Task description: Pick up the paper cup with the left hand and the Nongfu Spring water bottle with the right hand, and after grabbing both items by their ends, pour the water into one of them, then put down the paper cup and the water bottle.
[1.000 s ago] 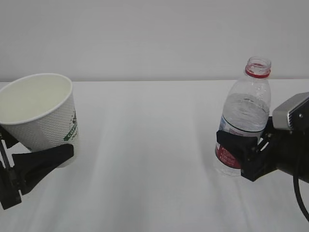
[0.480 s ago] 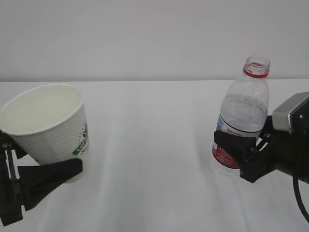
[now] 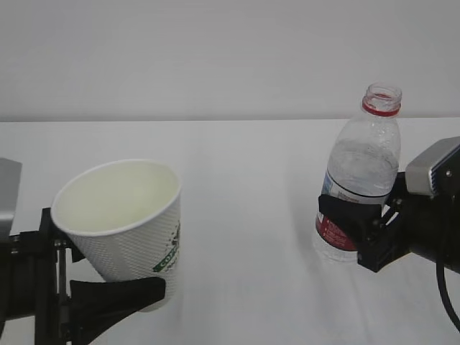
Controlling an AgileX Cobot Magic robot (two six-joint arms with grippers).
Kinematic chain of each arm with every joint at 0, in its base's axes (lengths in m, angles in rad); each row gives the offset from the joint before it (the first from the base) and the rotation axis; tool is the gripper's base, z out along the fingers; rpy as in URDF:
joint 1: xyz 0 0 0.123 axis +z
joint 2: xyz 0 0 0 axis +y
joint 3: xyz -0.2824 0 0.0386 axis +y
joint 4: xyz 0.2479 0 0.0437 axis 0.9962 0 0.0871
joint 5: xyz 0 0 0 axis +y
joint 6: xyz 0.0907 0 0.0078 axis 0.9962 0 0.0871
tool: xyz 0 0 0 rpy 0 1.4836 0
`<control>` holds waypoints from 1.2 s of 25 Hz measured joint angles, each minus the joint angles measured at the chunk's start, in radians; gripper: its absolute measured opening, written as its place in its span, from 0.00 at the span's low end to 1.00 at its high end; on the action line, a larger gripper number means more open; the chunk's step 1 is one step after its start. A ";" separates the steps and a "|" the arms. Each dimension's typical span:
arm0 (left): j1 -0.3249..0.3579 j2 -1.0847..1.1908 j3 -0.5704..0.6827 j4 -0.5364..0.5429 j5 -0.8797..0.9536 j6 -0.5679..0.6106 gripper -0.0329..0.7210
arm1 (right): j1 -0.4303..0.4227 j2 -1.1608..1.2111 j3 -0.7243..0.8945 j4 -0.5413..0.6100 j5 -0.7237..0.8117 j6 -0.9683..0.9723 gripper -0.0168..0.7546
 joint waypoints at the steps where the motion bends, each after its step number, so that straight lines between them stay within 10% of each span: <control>1: -0.014 0.014 -0.014 -0.001 0.000 0.000 0.81 | 0.000 0.000 0.000 0.000 0.000 0.000 0.69; 30: -0.335 0.289 -0.316 -0.013 0.077 0.011 0.81 | 0.000 0.000 0.000 -0.003 0.000 0.000 0.69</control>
